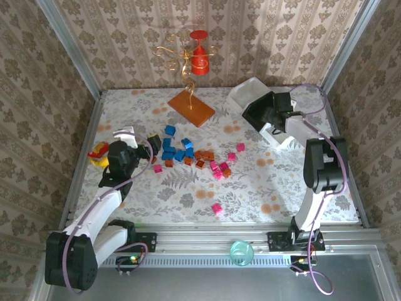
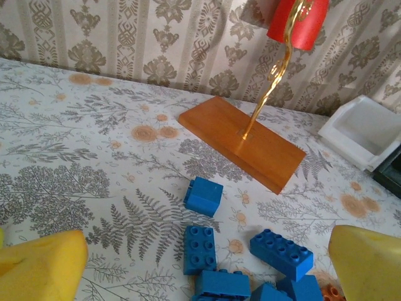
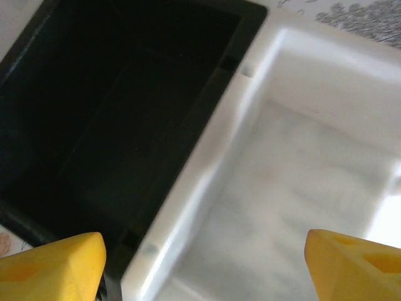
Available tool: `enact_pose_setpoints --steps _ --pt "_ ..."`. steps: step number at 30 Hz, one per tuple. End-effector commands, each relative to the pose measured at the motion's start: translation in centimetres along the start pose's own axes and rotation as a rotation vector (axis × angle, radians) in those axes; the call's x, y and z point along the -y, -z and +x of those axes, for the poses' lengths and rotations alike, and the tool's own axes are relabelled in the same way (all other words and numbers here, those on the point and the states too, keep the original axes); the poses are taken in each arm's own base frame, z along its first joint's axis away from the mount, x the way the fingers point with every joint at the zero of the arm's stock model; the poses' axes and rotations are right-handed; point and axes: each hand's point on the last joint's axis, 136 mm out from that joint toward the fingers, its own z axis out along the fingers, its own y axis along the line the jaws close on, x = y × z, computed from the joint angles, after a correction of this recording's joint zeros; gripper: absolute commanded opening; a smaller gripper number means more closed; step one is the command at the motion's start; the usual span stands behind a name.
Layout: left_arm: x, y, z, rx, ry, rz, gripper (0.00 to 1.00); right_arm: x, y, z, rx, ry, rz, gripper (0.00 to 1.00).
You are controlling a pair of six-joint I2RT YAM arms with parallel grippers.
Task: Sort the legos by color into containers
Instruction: Rotate the container at the top-center of the table.
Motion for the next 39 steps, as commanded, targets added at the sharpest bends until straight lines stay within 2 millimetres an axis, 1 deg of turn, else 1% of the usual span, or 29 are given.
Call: enact_pose_setpoints --steps 1,4,6,9,10,11,12,16,17,20,26,28,30,35,39 --pt "0.4 0.4 0.1 -0.011 0.015 0.013 1.00 -0.8 -1.5 0.8 -0.086 0.012 -0.002 0.80" --pt "0.3 0.6 0.4 -0.021 0.014 0.003 1.00 -1.5 -2.9 0.8 -0.126 0.018 -0.013 0.71" --pt "0.2 0.9 0.6 -0.020 0.014 -0.002 1.00 -1.6 -3.5 1.1 -0.160 0.026 -0.024 0.62" --pt "0.1 1.2 0.9 -0.025 0.013 -0.010 1.00 -1.1 -3.7 1.5 -0.206 0.039 -0.045 0.52" --pt "0.0 1.4 1.1 -0.028 0.012 -0.011 1.00 -0.8 -3.7 1.7 -0.217 0.045 -0.049 0.50" --pt "0.0 1.5 1.3 -0.032 0.010 -0.014 1.00 -0.5 -3.5 1.9 -0.235 0.052 -0.060 0.44" --pt "-0.1 1.6 1.5 -0.036 0.009 -0.016 1.00 -0.2 -3.3 2.1 -0.252 0.062 -0.072 0.41" --pt "-0.3 1.9 2.2 -0.049 0.013 -0.023 1.00 0.4 -2.6 2.8 -0.281 0.162 -0.103 0.39" --pt "-0.2 1.9 2.3 -0.051 0.016 -0.020 1.00 0.0 -2.4 3.0 -0.286 0.201 -0.131 0.39" --pt "-0.3 2.0 2.6 -0.054 0.024 -0.024 1.00 -1.3 -2.4 3.4 -0.304 0.274 -0.215 0.34" --pt "-0.2 2.4 2.8 -0.057 0.038 -0.027 1.00 -3.9 -2.7 4.1 -0.328 0.387 -0.335 0.32" --pt "0.0 2.4 2.8 -0.057 0.041 -0.027 1.00 -4.6 -2.7 4.1 -0.328 0.388 -0.351 0.32" --pt "0.1 2.5 2.9 -0.057 0.042 -0.027 1.00 -5.7 -2.6 4.3 -0.335 0.381 -0.390 0.32" --pt "0.6 2.4 3.0 -0.062 0.041 -0.029 1.00 -8.9 -2.4 4.5 -0.320 0.366 -0.434 0.32" --pt "0.9 2.4 3.0 -0.067 0.036 -0.028 1.00 -10.0 -2.5 4.0 -0.305 0.311 -0.435 0.34"
